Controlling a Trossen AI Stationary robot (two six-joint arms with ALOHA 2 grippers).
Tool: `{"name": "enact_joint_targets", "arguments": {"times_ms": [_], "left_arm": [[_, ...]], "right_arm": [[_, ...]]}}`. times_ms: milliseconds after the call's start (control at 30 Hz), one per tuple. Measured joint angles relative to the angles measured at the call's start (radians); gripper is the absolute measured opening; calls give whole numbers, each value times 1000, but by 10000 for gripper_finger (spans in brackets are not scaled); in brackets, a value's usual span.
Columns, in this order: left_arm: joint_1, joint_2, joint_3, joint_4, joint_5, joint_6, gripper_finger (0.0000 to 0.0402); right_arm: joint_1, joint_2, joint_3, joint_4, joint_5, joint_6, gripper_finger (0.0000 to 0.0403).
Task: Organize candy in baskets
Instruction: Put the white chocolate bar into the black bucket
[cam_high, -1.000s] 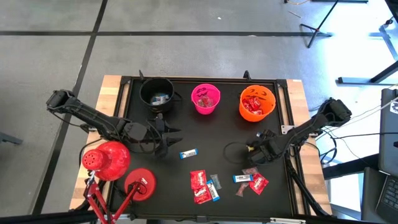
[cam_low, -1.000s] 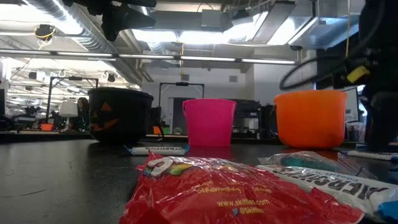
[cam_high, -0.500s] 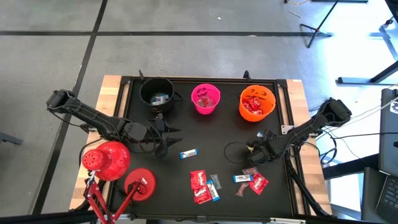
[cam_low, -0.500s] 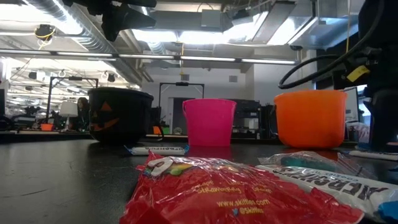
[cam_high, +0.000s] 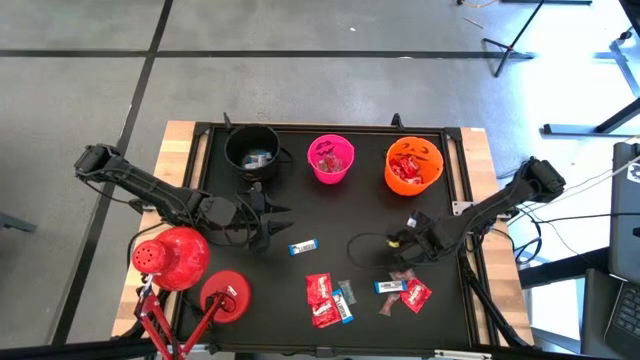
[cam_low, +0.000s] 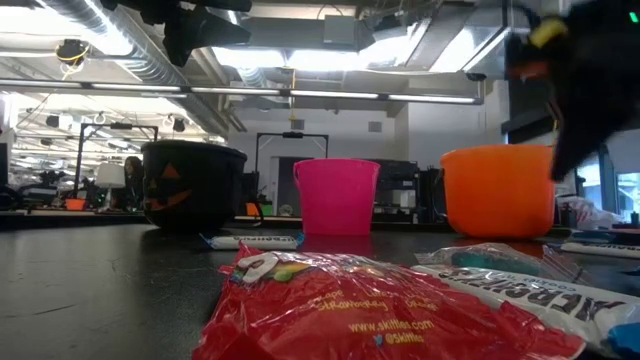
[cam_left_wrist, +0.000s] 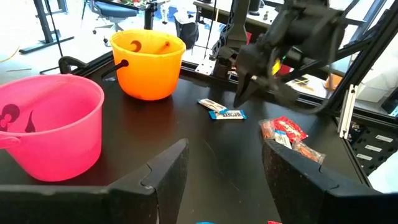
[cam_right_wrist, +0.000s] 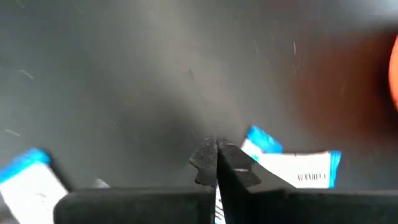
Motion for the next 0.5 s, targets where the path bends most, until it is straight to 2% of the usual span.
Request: {"name": "enact_joint_targets", "arguments": {"times_ms": [167,333,433,500], "left_arm": [[0,0,0,0,0,0,196],[0,0,0,0,2,0,195],[0,0,0,0,2,0,195],[0,0,0,0,2,1,195]], "right_arm": [[0,0,95,-56,65,-26,6],[0,0,101,-134,52,-12,14],[-13,4,83,-152,4,21,46],[-15,4,59,-149,-17,29,81]]}}
